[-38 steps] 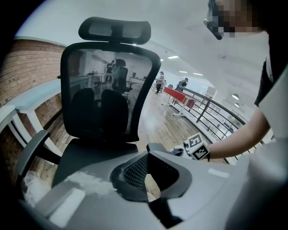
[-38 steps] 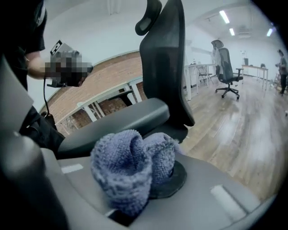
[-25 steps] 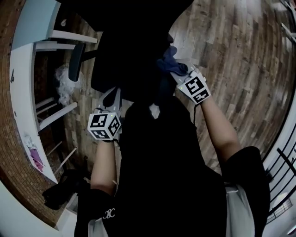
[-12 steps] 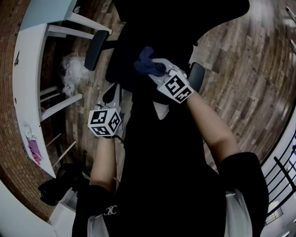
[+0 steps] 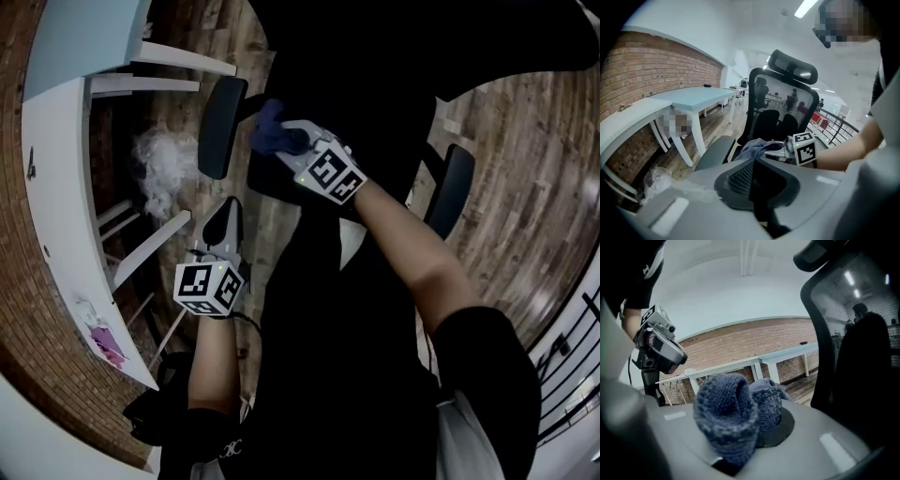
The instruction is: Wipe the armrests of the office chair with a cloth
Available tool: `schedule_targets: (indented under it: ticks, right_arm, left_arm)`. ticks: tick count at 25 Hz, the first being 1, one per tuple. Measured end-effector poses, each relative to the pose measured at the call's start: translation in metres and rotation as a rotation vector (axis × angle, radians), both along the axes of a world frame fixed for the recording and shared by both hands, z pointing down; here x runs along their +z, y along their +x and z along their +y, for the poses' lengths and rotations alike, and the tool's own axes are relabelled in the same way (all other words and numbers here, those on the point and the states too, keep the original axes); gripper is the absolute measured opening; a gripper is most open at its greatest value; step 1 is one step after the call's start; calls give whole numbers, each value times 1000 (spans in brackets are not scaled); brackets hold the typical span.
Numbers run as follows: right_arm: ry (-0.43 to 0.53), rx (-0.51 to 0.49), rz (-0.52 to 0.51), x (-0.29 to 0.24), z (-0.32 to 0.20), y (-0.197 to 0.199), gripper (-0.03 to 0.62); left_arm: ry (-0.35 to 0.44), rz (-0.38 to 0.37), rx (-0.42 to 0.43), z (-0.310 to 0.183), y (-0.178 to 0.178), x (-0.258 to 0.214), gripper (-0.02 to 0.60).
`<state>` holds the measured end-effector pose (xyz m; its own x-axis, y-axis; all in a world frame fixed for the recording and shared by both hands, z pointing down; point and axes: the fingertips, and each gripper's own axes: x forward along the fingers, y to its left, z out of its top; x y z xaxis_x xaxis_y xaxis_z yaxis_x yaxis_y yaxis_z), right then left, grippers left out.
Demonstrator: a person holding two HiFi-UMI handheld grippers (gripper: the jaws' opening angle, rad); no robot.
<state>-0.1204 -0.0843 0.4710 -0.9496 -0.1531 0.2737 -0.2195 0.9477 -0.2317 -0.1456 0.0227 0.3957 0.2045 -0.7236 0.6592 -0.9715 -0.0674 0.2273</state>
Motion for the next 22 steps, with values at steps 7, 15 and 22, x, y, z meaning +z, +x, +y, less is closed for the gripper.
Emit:
schedule_targets:
  ticks: [7,15,22]
  right_arm:
    - [-12,-69,54,66,-19,-58,46]
    - [4,-84,102,96,-27,-101,46]
    - [23,-81,122,104,-32,-108,46]
  left_arm:
    - [-45,8,13,-8,-46,30,6]
    - [-71,14,62,-23,-67,52,6]
    - [-75,33,76,-30,-65,58,6]
